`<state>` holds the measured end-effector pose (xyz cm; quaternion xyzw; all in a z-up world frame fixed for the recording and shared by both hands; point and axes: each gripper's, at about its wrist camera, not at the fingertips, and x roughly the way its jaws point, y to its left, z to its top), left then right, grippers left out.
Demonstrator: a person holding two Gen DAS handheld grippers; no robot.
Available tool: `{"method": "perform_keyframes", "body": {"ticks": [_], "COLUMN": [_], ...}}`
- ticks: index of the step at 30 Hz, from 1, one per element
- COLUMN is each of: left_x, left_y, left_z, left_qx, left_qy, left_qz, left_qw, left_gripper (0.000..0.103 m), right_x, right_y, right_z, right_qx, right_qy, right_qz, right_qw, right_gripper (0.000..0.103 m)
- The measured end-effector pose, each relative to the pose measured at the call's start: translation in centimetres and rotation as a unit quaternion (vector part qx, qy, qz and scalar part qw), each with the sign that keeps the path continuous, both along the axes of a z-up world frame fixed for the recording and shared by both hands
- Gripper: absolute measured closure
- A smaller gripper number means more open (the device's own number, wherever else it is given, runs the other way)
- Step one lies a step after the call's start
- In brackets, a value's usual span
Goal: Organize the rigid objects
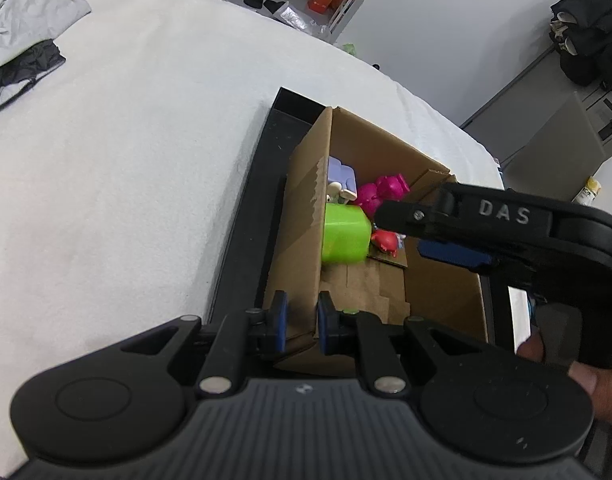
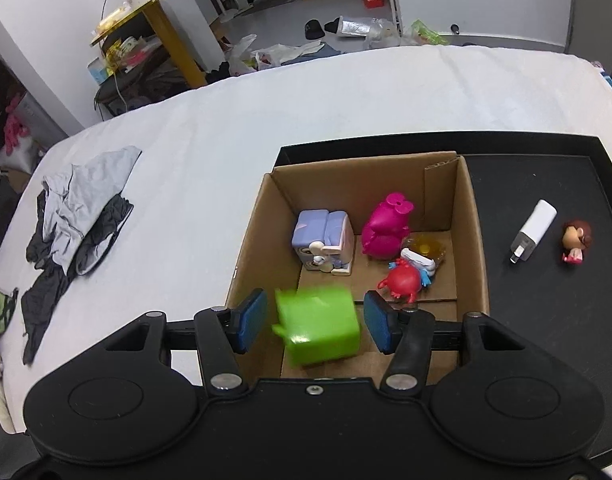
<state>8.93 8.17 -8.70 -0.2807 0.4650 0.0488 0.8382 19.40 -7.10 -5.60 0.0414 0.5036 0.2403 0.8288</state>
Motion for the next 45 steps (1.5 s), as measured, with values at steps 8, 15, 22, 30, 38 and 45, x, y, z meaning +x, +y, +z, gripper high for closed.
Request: {"method": "perform_keyframes", "body": {"ticks": [8, 15, 22, 30, 38, 45], "left_x": [0.0, 0.1, 0.0, 0.1, 0.1, 0.0], "left_y": [-0.1, 0.0, -0.1, -0.3, -0.5, -0.6], "left_z": [0.1, 0.0, 0.1, 0.2, 0.3, 0.3], "left_qx": [0.002, -0.001, 0.002, 0.008, 0.013, 0.016], "left_qy": [0.002, 0.002, 0.004, 0.005, 0.006, 0.006], "left_qz": [0.000, 0.002, 0.002, 0.001, 0.004, 0.004], "left_qw": [1.0000, 1.0000, 1.0000, 1.0000, 0.9999, 0.9998], "left_gripper": [0.089, 0.089, 0.089, 0.089, 0.089, 0.089], "right_x": [-0.5, -1.3, -1.7, -2.2, -2.8, -2.9], "right_y": [-1.5, -3.1, -4.8, -6.6, -8.3, -10.3], "right_z": [0.8, 2.3, 3.2, 3.8, 4.7, 4.7], "right_qx": [0.017, 0.033, 0.033, 0.026, 0.005, -0.004], "right_qy": [0.008, 0.010, 0.005, -0.003, -0.032, -0.040], "right_qz": [0.002, 0.009, 0.008, 0.011, 0.013, -0.010], "right_qw": [1.000, 0.999, 0.999, 1.000, 0.999, 0.999], "right_gripper": [0.049, 0.032, 0.023, 0.015, 0.004, 0.002]}}
